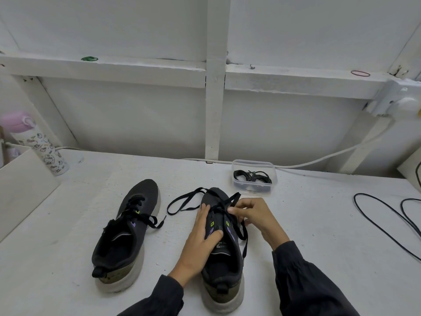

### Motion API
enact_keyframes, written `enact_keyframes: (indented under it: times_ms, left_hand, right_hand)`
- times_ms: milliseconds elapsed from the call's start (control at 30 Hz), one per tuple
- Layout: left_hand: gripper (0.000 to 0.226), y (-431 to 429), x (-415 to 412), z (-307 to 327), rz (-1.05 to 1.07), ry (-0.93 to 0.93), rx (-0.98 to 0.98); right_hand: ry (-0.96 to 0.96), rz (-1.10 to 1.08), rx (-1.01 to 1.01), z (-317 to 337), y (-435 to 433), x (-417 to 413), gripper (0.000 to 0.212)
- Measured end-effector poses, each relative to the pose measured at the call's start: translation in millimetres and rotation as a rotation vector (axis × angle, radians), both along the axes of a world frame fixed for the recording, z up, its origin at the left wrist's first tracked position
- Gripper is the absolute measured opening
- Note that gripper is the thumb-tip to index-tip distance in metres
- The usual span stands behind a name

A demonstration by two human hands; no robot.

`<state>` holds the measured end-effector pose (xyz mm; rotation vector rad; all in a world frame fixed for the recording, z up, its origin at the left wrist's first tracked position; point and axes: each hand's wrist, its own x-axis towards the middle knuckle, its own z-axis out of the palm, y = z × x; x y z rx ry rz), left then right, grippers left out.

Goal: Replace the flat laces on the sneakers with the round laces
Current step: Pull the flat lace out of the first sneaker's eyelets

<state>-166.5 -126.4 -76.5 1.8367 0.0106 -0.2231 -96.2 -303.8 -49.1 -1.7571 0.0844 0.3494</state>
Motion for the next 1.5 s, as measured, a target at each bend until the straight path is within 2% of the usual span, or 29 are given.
enact_keyframes:
  times_ms: [100, 200, 300, 333, 500, 667, 733, 833, 900, 967, 1067, 1200, 1267, 1433, 1500]
  left_hand:
    - [0.079, 0.3, -0.9, 0.3, -0.012, -0.003, 0.005]
    - [0.087, 2.1, -1.2, 0.5, -0.016, 0.004, 0.012]
    - [0.088, 2.5, -1.6, 0.6, -0.017, 0.01, 0.014]
    - [0.086, 1.8, -1.8, 0.7, -0.016, 0.008, 0.015]
    - [0.079, 0.0, -1.9, 1.4, 0.001, -0.001, 0.023]
    - [0.079, 0.9, -1.4, 1.1, -0.01, -0.007, 0.038]
    - [0.08, 1.7, -1.1, 0.2, -0.016, -0.011, 0.042]
    - [0.081, 2.4, -0.9, -0.2, -0.015, -0.004, 0.053]
    - [0.081, 1.7, -1.1, 0.0, -0.014, -0.006, 0.056]
    - [0.081, 0.0, -0.9, 0.3, -0.009, -0.011, 0.056]
    - [0.075, -0.9, -0.4, 0.1, -0.002, -0.025, 0.06]
    - [0.069, 0.3, -0.1, -2.1, -0.013, -0.037, 0.065]
    - [0.07, 1.4, -0.6, -2.2, -0.025, -0.034, 0.062]
    - [0.079, 1.0, -1.0, -0.7, -0.015, -0.022, 0.06]
    - [0.078, 0.5, -1.0, -1.3, -0.013, -0.027, 0.06]
  right_hand:
    - [-0.011, -0.028, -0.043, 4.3, 4.3, 4.4, 0.017]
    - [-0.04, -0.215, 0.052, 11.1, 1.3, 14.3, 0.021]
    - [-0.087, -0.365, 0.138, 17.1, -5.5, 20.1, 0.011]
    - [-0.086, -0.34, 0.133, 18.0, -7.8, 19.6, 0.008]
    - [0.051, 0.014, -0.059, 10.7, -7.8, 5.4, 0.031]
    - [-0.032, 0.006, -0.116, 3.6, 0.2, 1.7, 0.013]
    - [-0.066, -0.092, -0.104, 8.2, -1.7, 7.9, 0.014]
    - [-0.144, -0.375, 0.04, 17.3, -8.0, 15.1, 0.02]
    - [-0.165, -0.458, 0.111, 19.8, -10.5, 15.4, 0.016]
    - [-0.106, -0.339, 0.07, 19.2, -9.7, 11.9, 0.02]
    - [0.021, -0.041, -0.071, 11.6, -1.1, 0.9, 0.025]
    - [-0.066, -0.019, -0.084, 5.0, 6.1, -0.8, 0.014]
    - [-0.1, -0.068, -0.086, 7.4, 4.1, 5.1, 0.01]
    - [-0.172, -0.505, 0.141, 12.9, -10.1, 19.9, 0.012]
    - [-0.117, -0.444, 0.132, 16.0, -11.9, 18.1, 0.021]
